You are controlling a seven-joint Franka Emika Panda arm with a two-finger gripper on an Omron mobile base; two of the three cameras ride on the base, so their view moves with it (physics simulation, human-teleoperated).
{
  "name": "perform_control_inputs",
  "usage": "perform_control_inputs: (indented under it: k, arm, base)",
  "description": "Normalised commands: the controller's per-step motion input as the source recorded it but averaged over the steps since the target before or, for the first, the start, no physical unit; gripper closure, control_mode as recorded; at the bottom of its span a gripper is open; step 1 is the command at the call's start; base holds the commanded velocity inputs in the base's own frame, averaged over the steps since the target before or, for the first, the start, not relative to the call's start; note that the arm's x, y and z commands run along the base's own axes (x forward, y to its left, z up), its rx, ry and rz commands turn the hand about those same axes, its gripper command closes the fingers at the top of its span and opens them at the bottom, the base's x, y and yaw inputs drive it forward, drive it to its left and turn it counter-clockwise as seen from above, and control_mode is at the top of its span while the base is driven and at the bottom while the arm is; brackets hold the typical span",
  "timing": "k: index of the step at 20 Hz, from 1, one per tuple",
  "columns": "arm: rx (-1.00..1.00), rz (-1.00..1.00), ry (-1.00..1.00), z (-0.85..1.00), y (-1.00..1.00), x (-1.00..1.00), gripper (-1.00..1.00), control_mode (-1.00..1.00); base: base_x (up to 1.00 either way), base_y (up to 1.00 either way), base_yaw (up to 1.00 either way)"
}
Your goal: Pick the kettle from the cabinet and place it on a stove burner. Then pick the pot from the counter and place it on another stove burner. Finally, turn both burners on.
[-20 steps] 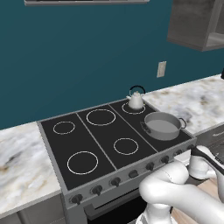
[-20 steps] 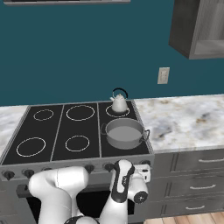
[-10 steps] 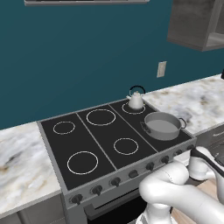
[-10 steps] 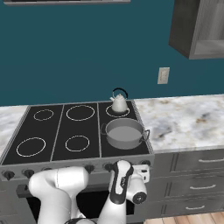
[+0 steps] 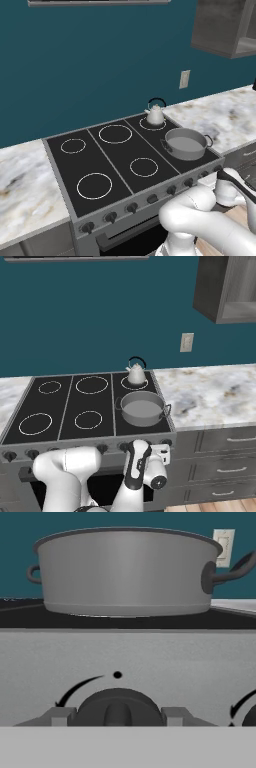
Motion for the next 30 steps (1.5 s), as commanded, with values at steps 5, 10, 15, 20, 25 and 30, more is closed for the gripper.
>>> perform_control_inputs:
  k: [5,10,15,20,25,30]
  arm:
    - [-0.04,0.00,0.00,-0.02,0.00,0.00,1.00,-1.00]
    - [-0.16,0.00,0.00,0.00,0.00,0.00,1.00,-1.00]
    - [-0.21,0.00,-0.02,0.00,0.00,0.00,1.00,-1.00]
    - [-0.22,0.00,-0.03,0.00,0.00,0.00,1.00,-1.00]
    - [-0.21,0.00,-0.03,0.00,0.00,0.00,1.00,-1.00]
    - [-0.22,0.00,-0.08,0.00,0.00,0.00,1.00,-1.00]
  base:
    - [0.00,0.00,0.00]
    - [0.00,0.00,0.00]
    - [0.00,0.00,0.00]
    - [0.00,0.00,0.00]
    - [0.00,0.00,0.00]
    - [0.00,0.00,0.00]
